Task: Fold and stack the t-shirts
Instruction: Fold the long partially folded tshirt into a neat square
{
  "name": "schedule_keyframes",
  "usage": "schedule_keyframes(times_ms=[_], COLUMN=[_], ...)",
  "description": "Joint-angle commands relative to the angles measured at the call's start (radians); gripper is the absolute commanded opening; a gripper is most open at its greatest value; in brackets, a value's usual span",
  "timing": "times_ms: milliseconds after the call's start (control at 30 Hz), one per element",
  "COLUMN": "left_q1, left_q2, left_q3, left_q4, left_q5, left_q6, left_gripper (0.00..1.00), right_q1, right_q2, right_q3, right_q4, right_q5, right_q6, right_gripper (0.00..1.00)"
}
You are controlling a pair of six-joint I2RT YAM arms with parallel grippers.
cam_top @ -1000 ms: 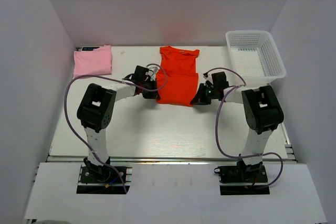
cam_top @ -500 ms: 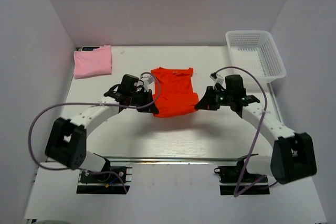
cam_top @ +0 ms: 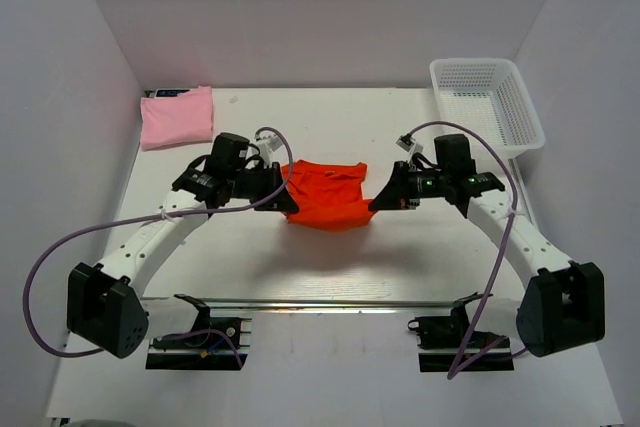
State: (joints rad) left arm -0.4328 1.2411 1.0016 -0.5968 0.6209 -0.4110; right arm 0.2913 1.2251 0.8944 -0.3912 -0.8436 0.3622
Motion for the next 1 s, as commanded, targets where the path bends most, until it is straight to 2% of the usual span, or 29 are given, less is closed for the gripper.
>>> schedule_keyframes(times_ms=[0,133,367,567,700,867,900,933,967], left_q1=[0.017,0.026,0.098,0.157,0.177,0.198,0.198,0.198,0.207], left_q2=[0.012,0.072,0.210,0.369,0.494,0.618,0.650,0.665,0.678], left_q3=[0.069,0.116,0.239,0.328,0.411,0.506,0.520,0.531,0.552], left_q4=[0.000,0.009,-0.001,0.077,0.117,0.137,0.137,0.146,0.146], left_q5=[-0.107,-0.294,-0.409,-0.359,-0.248,-0.190,-0.179,-0.179,-0.168], left_q6=[-0.060,-0.124,-0.134,-0.124,-0.094,-0.074,-0.074,-0.074,-0.063], left_gripper=[0.00,0.00,0.00,0.00,0.00,0.00,0.02,0.17,0.31], right_q1=[-0.023,-0.037,-0.066,-0.087,-0.099,-0.106,-0.104,-0.106,-0.109], right_q2=[0.088,0.180,0.329,0.474,0.576,0.662,0.678,0.698,0.709], right_q3=[0.040,0.089,0.196,0.306,0.385,0.463,0.478,0.488,0.506], right_q4=[0.118,0.244,0.261,0.261,0.244,0.242,0.242,0.236,0.229], right_q5=[-0.098,-0.169,-0.115,-0.078,-0.068,-0.016,0.015,0.024,0.029], right_q6=[0.067,0.149,0.184,0.185,0.196,0.219,0.219,0.221,0.221], right_gripper=[0.00,0.00,0.00,0.00,0.00,0.00,0.00,0.00,0.07])
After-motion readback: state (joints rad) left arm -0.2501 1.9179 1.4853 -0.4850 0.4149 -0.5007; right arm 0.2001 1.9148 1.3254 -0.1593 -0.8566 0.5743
